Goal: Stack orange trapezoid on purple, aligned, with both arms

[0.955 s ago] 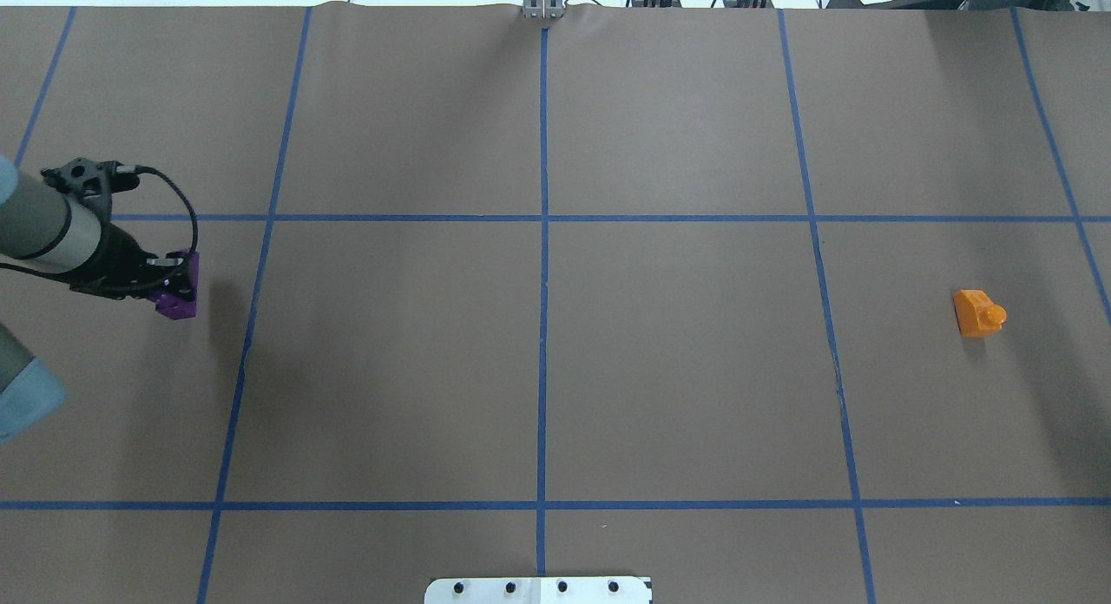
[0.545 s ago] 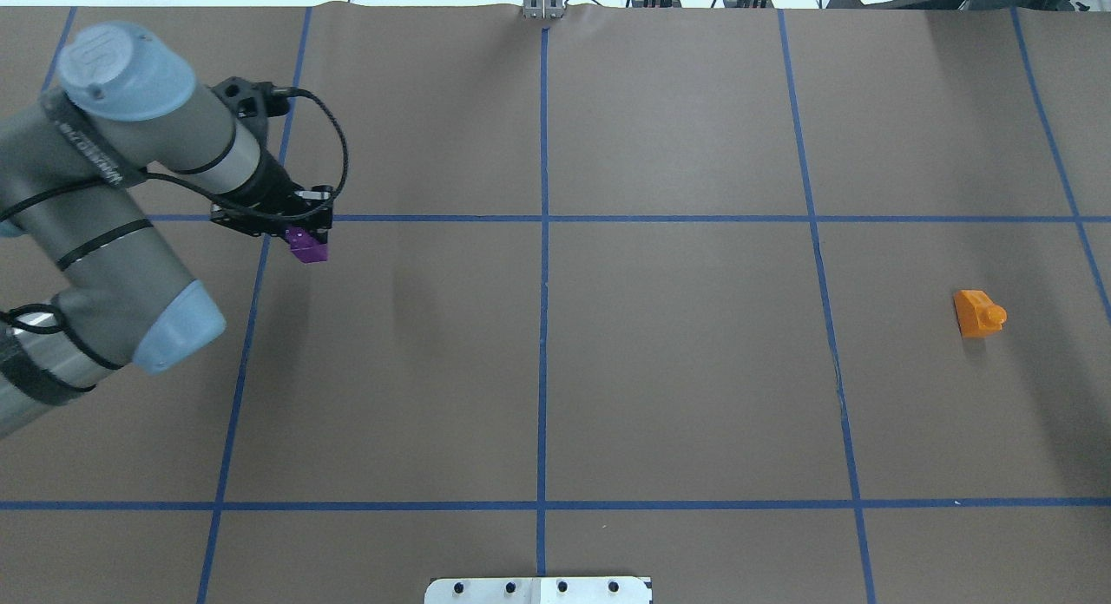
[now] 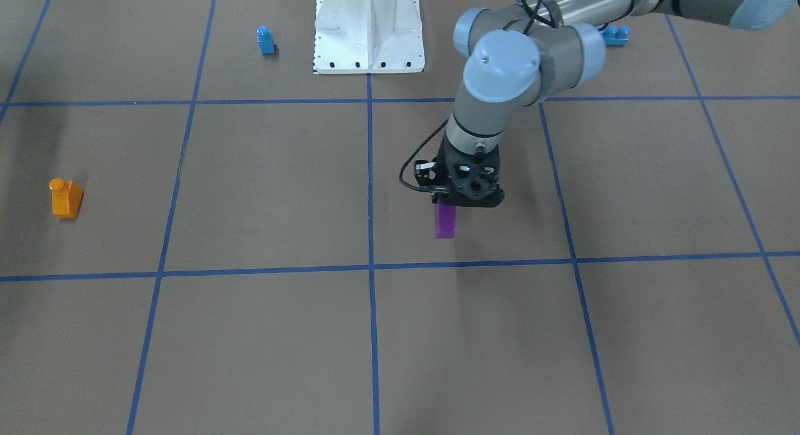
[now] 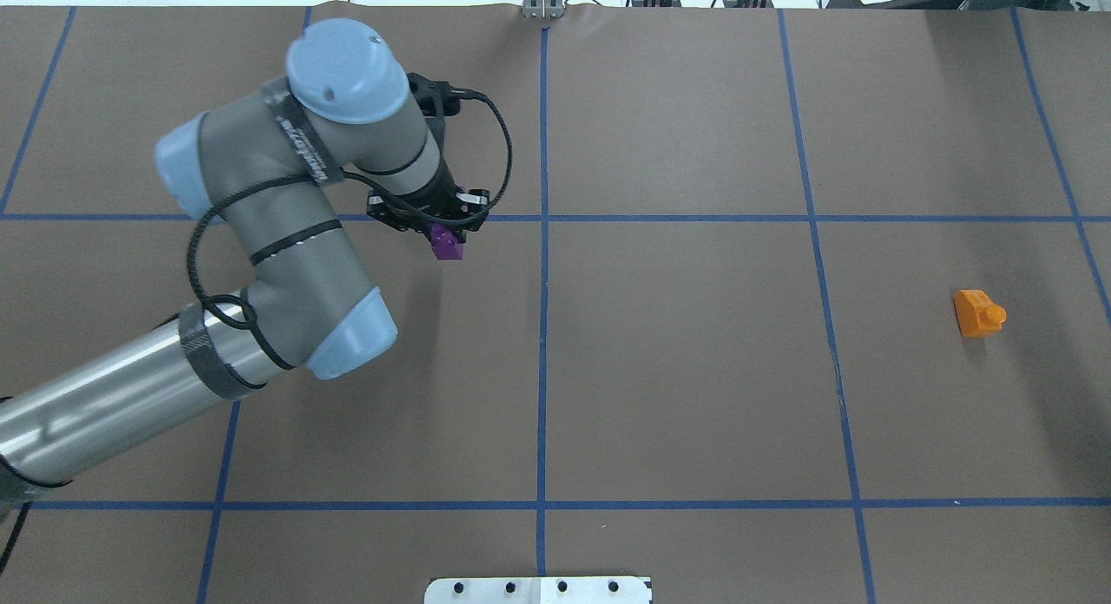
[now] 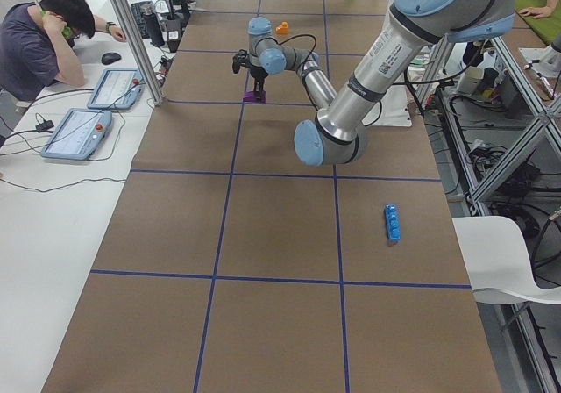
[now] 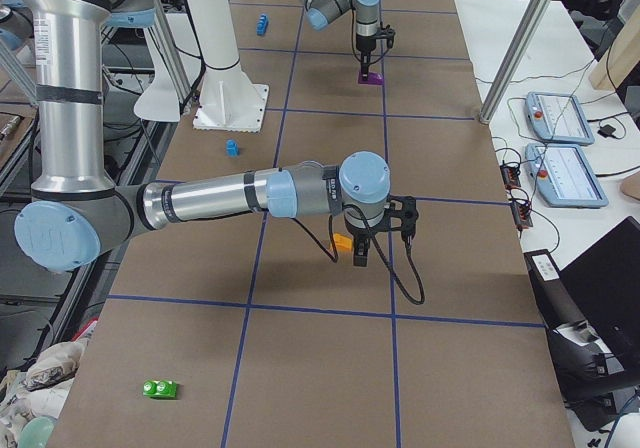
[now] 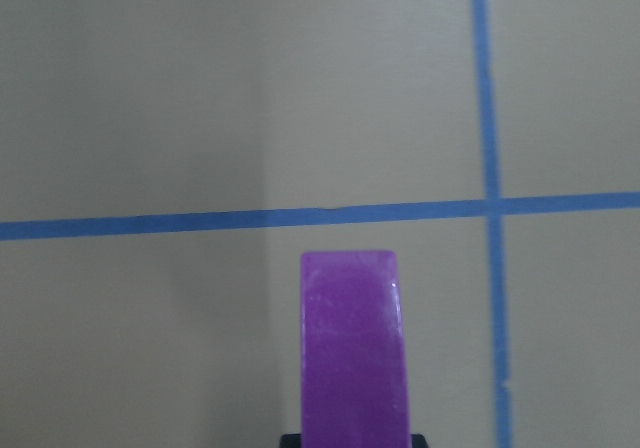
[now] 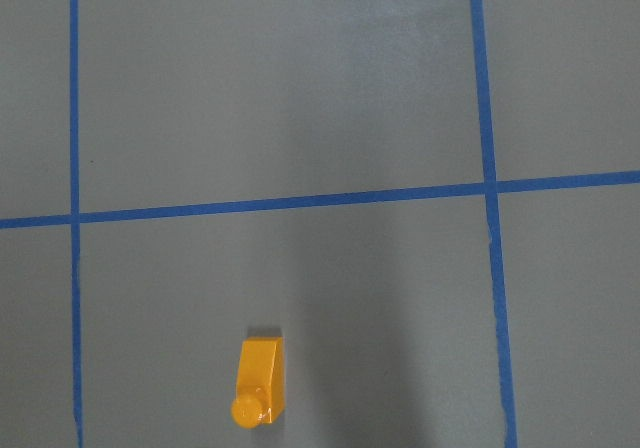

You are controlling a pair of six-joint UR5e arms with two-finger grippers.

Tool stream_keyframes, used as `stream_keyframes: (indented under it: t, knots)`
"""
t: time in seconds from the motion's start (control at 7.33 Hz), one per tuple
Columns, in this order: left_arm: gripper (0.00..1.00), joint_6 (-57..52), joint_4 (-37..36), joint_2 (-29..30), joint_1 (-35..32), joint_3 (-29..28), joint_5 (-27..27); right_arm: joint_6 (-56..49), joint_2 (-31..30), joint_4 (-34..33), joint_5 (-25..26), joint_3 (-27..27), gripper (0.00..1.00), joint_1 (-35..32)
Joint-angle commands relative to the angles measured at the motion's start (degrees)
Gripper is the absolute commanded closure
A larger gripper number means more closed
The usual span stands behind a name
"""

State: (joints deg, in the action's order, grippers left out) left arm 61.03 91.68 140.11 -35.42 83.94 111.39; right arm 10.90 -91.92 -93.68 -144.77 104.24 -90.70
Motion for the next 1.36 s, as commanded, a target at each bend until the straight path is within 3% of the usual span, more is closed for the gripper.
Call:
stream_keyframes:
  t: [0.0, 0.41, 0.68, 0.82, 1.09, 1.23]
  knots:
    - [1.0, 0.1, 1.7, 5.2, 2.5, -7.7, -2.1, 0.8, 1.2, -0.2, -0.2, -0.1, 0.0, 0.0]
    - [1.0, 0.1, 2.7, 6.1, 4.2, -12.0, -3.1, 0.9, 2.1, -0.3, 0.4, -0.1, 0.0, 0.2]
    - [0.92, -0.2, 2.7, 6.1, 4.7, -13.0, -3.2, 0.9, 2.1, -0.3, 0.6, -0.1, 0.0, 0.2]
    - [0.03, -0.3, 2.8, 6.1, 4.7, -12.9, -3.2, 0.9, 2.1, -0.3, 0.6, -0.2, 0.0, 0.2]
    - [0.0, -0.1, 4.4, 6.1, 4.7, -12.7, -3.3, 1.0, 2.1, -0.3, 0.6, -0.1, 0.0, 0.3]
    - [0.0, -0.3, 5.2, 6.4, 4.5, -12.3, -4.2, 1.2, 2.1, -0.3, 3.2, -0.2, 0.0, 0.8]
